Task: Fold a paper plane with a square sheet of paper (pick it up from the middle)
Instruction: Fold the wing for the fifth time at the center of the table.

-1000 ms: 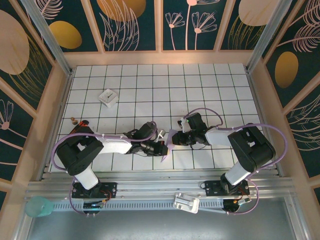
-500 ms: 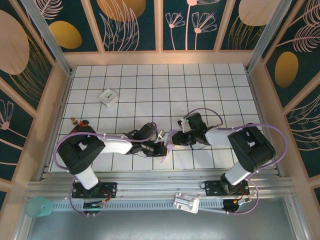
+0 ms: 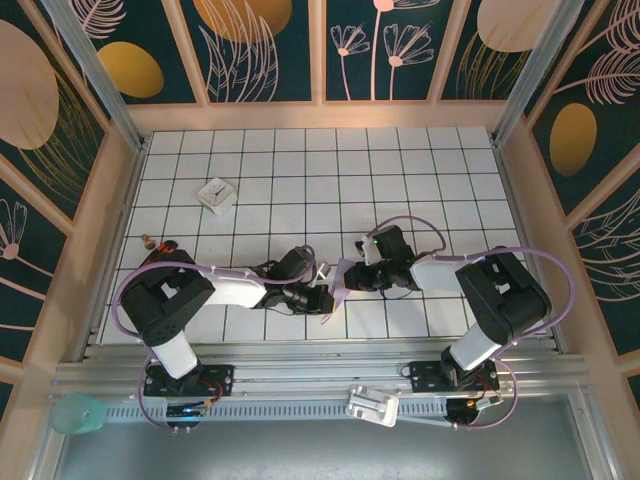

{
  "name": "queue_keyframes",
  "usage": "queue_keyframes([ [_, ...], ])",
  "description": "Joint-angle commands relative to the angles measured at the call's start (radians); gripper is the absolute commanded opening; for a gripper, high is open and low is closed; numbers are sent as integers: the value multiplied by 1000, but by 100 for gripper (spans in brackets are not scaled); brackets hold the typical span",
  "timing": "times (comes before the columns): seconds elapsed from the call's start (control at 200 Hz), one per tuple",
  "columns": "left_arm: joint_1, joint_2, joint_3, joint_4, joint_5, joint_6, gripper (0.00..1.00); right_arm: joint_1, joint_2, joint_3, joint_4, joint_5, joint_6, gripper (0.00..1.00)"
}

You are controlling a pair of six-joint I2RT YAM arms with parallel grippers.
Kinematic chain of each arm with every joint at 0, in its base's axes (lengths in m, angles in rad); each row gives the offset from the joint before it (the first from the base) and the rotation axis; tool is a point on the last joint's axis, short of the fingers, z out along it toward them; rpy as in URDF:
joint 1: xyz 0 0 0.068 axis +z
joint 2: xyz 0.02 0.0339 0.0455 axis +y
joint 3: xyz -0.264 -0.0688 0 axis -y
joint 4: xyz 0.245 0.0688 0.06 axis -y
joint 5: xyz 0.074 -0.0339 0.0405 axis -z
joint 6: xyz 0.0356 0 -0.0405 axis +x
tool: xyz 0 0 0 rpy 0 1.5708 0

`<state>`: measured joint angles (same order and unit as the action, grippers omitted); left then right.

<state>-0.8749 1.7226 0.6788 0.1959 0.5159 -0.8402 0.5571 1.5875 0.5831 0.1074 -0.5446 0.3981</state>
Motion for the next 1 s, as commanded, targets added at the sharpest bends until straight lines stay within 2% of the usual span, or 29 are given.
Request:
queue_keyframes([
  [0.0,9,30,-4,-29,-5,20,4,-4,35,-11,-21,55,-18,17],
  [0.265,6,18,-10,-73,-16,35,4,-4,38,-11,-23,60,-15,17],
  [0.996,-36,-47,-49,-159,39,67,4,-4,55,-9,-36,84,-11,16],
])
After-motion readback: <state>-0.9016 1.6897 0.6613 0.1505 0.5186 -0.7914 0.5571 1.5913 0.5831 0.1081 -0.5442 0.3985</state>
